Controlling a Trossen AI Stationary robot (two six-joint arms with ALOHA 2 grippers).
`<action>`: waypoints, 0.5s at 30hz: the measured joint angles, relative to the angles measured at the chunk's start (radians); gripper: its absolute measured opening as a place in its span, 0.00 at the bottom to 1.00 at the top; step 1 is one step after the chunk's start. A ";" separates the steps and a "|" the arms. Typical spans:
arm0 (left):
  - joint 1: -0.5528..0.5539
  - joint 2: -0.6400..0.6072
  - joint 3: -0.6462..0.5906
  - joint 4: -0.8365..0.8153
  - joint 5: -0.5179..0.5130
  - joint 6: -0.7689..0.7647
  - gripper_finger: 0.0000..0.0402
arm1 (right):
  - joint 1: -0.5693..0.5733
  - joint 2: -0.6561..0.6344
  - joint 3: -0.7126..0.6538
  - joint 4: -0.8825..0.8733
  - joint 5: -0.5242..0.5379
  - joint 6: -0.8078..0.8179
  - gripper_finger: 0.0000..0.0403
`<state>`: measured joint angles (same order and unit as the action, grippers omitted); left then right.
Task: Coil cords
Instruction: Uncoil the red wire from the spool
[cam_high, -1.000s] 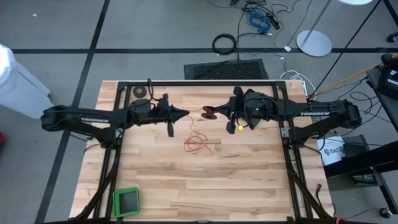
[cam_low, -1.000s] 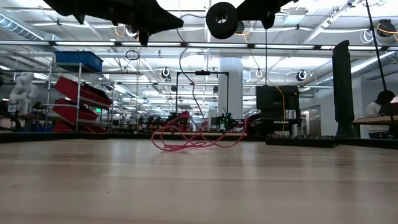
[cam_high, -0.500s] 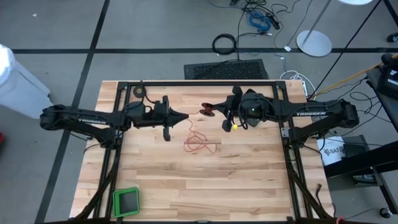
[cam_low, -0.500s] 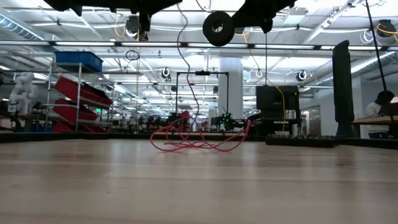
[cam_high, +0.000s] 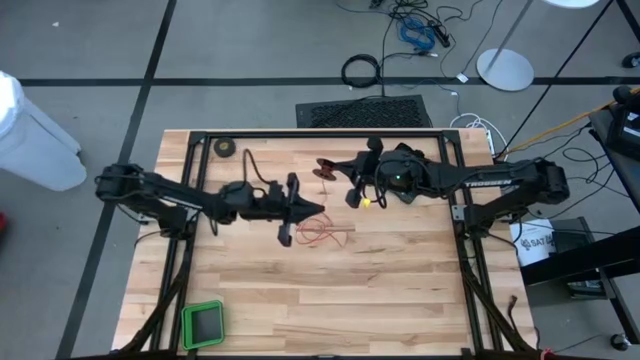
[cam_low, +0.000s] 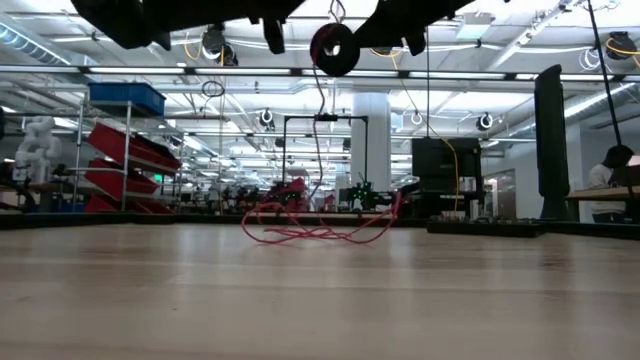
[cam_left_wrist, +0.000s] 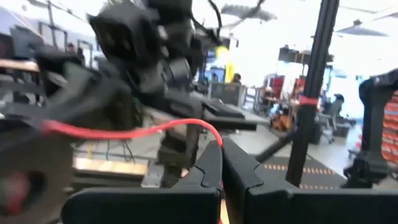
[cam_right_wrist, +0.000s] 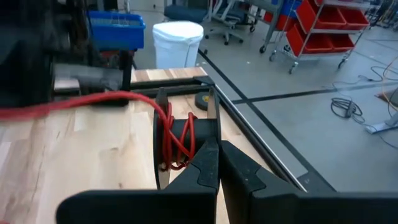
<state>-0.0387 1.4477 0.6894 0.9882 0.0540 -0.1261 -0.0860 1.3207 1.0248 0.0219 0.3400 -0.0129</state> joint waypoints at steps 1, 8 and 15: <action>-0.004 0.017 0.008 0.001 0.001 0.000 0.00 | 0.000 0.003 0.000 0.008 0.000 0.000 0.00; -0.021 0.160 0.074 -0.004 0.028 0.000 0.00 | 0.003 0.014 0.000 0.013 0.000 0.002 0.00; -0.016 0.219 0.085 -0.038 0.031 0.000 0.00 | 0.022 0.009 0.000 0.013 -0.005 0.012 0.00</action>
<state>-0.0548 1.6669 0.7742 0.9501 0.0845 -0.1257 -0.0638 1.3299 1.0248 0.0353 0.3351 -0.0006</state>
